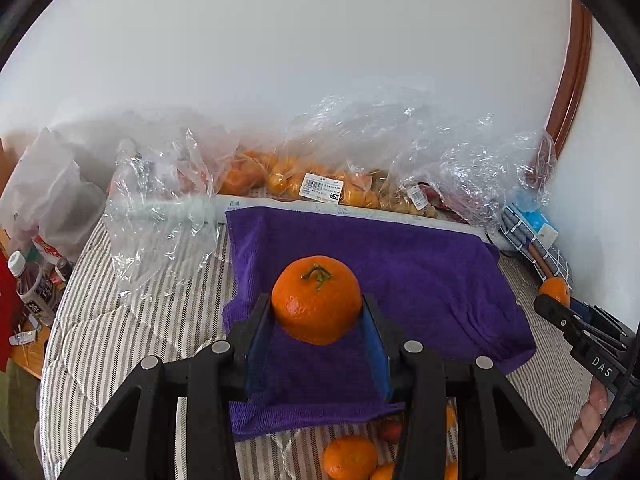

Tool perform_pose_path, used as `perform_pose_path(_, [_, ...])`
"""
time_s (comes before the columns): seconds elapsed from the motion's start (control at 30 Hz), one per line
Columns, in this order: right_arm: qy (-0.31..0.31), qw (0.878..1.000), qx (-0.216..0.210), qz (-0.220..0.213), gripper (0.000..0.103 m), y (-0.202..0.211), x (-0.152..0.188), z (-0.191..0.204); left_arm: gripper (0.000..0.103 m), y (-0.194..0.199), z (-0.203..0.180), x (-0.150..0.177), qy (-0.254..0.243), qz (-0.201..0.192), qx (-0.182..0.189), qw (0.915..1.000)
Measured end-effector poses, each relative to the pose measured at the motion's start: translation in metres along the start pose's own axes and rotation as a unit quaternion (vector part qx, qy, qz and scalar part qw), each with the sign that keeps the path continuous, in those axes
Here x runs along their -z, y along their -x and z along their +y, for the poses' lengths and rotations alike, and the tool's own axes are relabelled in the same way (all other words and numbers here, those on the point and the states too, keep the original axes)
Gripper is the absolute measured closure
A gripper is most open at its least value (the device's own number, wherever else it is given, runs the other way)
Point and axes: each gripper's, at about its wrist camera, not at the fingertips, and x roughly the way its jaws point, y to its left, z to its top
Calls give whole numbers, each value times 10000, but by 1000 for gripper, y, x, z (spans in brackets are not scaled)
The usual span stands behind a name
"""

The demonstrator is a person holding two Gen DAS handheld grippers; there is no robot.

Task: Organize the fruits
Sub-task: 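Carry the mandarin with the left tool while the right tool carries the orange over the towel, then release the mandarin on the towel with the left tool while the right tool releases the orange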

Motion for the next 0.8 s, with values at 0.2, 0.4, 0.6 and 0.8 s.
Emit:
perform_pose_path(0.2, [-19,10000,13,85,61,-39,3,-3,62,-36,2,-7,105,183,-30,9998])
perform_pose_path(0.4, [-136,9994,59,327,61,-77,6,-10,62,-59,-4,-3,80,253,-115,9996])
perform_pose_path(0.6, [-276,9991,131,304,61,-91,11,-20,62,-73,-3,4,8,402,-147,9991])
perform_pose_path(0.8, [-306,9989,86,341,61,-97,16,-22,62,-79,-6,6,-40,483,-91,9988])
